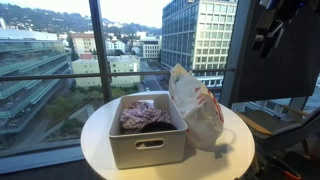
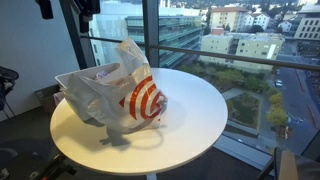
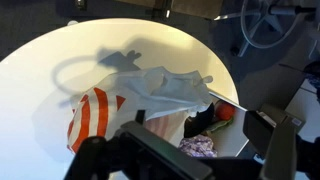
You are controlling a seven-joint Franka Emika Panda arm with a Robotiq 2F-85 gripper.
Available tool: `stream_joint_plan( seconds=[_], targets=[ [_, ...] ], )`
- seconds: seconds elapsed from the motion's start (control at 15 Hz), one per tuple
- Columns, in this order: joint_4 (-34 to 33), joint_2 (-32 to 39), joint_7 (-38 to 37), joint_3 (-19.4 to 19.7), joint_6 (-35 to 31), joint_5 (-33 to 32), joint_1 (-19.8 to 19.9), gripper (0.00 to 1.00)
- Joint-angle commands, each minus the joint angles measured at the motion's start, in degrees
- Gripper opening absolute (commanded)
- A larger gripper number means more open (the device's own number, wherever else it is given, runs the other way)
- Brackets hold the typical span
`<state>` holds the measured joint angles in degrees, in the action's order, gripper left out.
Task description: Move the purple material from the storage box and place it in the plastic bag
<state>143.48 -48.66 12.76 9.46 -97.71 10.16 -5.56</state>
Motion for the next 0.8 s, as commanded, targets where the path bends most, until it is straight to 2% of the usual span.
stream_joint_plan(
  seconds=[0.0,0.67,0.73],
  targets=[
    [-0.5,0.2,0.8,-0.9,0.3,0.7,1.3,1.0],
    [-0.8,-0.1,0.8,-0.9,0.3,0.7,1.3,1.0],
    [-1.9,1.4,1.1,-1.1,-0.6,1.9,0.3,1.0]
  ],
)
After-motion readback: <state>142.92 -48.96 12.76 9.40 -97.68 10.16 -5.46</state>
